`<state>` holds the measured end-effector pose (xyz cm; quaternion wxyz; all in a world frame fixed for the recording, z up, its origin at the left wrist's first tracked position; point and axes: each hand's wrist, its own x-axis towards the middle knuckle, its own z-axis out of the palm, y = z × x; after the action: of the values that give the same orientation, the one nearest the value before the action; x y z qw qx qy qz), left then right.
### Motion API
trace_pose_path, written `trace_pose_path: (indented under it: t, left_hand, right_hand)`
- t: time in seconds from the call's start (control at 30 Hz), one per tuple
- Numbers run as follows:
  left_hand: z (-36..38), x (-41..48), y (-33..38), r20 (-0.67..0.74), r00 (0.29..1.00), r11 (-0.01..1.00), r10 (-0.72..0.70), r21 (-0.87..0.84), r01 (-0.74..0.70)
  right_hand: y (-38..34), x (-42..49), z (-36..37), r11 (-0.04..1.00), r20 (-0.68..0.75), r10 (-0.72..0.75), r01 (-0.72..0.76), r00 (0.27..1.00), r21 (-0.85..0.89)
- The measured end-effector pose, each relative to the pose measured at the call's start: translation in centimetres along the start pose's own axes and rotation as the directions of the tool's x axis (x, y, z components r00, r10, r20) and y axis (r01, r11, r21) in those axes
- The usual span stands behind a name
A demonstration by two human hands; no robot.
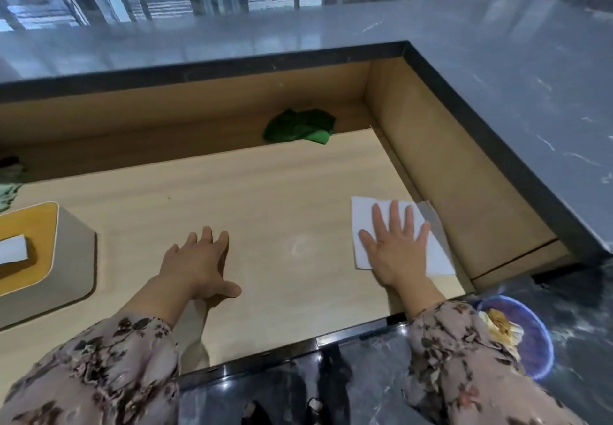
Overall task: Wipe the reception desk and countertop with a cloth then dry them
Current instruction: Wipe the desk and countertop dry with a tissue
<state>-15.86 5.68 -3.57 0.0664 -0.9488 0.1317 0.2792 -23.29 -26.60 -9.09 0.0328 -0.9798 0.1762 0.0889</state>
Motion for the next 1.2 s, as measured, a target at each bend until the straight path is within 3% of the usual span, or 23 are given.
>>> trace_pose_path:
  t: [0.17, 0.27, 0.4, 0.5, 0.6, 0.67, 0.83, 0.97, 1.13, 1.2]
  left_hand:
    - [0.7, -0.2, -0.8, -0.007, 1.000, 0.992, 0.020, -0.121, -0.021]
    - [1.0, -0.6, -1.3, -0.024, 0.999, 0.991, 0.039, -0.130, -0.041]
    - [1.2, -0.7, -2.2, -0.057, 0.997, 0.973, 0.051, -0.222, -0.063]
    - [1.0, -0.6, -2.3, -0.053, 0.998, 0.960, 0.038, -0.275, -0.051]
    - [0.8, -0.6, -2.0, -0.042, 0.999, 0.956, 0.025, -0.292, -0.036]
    - [0.6, -0.6, -1.7, -0.034, 0.999, 0.954, 0.013, -0.299, -0.023]
    - [0.3, -0.8, -1.1, -0.036, 0.999, 0.958, -0.003, -0.286, -0.008]
    - [0.3, -0.9, -1.3, -0.035, 0.999, 0.961, 0.014, -0.277, -0.023]
    - [0.6, -0.3, -1.3, -0.030, 0.999, 0.973, 0.013, -0.228, -0.020]
    - [0.7, -0.1, -1.4, -0.028, 0.999, 0.974, 0.018, -0.225, -0.024]
  right_hand:
    - [-1.8, -1.1, 0.2, 0.978, 0.009, 0.191, -0.191, 0.982, 0.086]
    - [-7.2, -3.8, 1.3, 0.977, -0.017, 0.186, -0.184, 0.982, 0.109]
    - [-14.8, -8.6, 2.3, 0.987, -0.038, 0.002, 0.004, 0.999, 0.158]
    - [-17.8, -11.0, 2.9, 0.969, 0.046, -0.232, 0.226, 0.972, 0.101]
    - [-16.2, -10.7, 2.5, 0.907, 0.051, -0.418, 0.413, 0.907, 0.084]
    - [-13.1, -9.2, 1.9, 0.886, 0.056, -0.461, 0.455, 0.886, 0.088]
    - [-4.0, -4.2, 0.5, 0.972, 0.002, -0.233, 0.233, 0.973, -0.013]
    - [0.6, -0.2, -0.3, 0.999, -0.016, 0.003, -0.003, 1.000, 0.038]
    - [-4.2, 1.1, -0.4, 0.965, -0.013, 0.237, -0.234, 0.971, 0.116]
    - [-8.8, 1.0, -0.3, 0.979, -0.016, 0.175, -0.172, 0.984, 0.111]
